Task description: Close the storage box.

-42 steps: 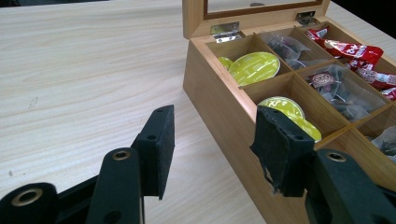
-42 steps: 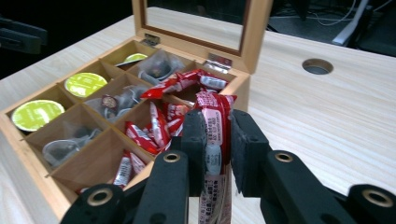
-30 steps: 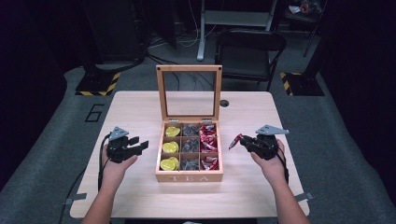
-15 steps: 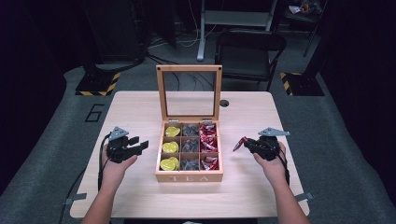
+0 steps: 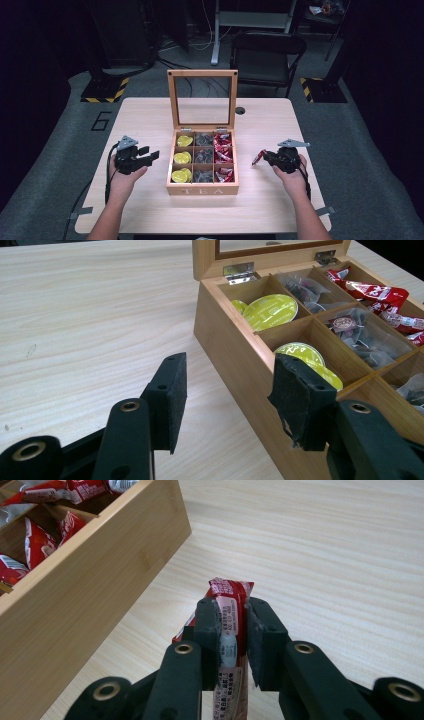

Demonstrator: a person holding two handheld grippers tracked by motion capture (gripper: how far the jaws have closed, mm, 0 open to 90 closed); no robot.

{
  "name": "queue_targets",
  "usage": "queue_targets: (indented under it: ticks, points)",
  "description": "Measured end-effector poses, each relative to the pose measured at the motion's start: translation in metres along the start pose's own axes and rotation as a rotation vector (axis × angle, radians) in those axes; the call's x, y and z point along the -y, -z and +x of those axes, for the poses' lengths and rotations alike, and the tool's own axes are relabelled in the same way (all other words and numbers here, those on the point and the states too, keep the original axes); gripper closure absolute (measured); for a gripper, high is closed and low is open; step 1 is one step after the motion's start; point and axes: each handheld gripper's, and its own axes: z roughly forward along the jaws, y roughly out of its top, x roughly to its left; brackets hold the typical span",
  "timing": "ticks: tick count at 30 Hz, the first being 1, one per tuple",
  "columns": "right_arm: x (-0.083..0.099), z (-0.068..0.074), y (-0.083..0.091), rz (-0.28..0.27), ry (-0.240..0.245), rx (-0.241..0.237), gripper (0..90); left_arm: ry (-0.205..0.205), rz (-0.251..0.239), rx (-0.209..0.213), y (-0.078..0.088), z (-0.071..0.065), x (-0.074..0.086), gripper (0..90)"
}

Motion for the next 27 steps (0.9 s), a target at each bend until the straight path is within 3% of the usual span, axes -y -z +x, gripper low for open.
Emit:
queue_targets:
  ticks: [17,27]
  points:
    - [0.011,-0.014,-0.009,0.058,-0.082,0.015,74.8,0.003,-0.005,-0.002,0.000,0.002,0.000,48.4]
    - [0.012,-0.015,-0.010,0.060,-0.076,0.026,73.1,0.001,-0.007,-0.004,0.001,0.001,-0.001,48.4]
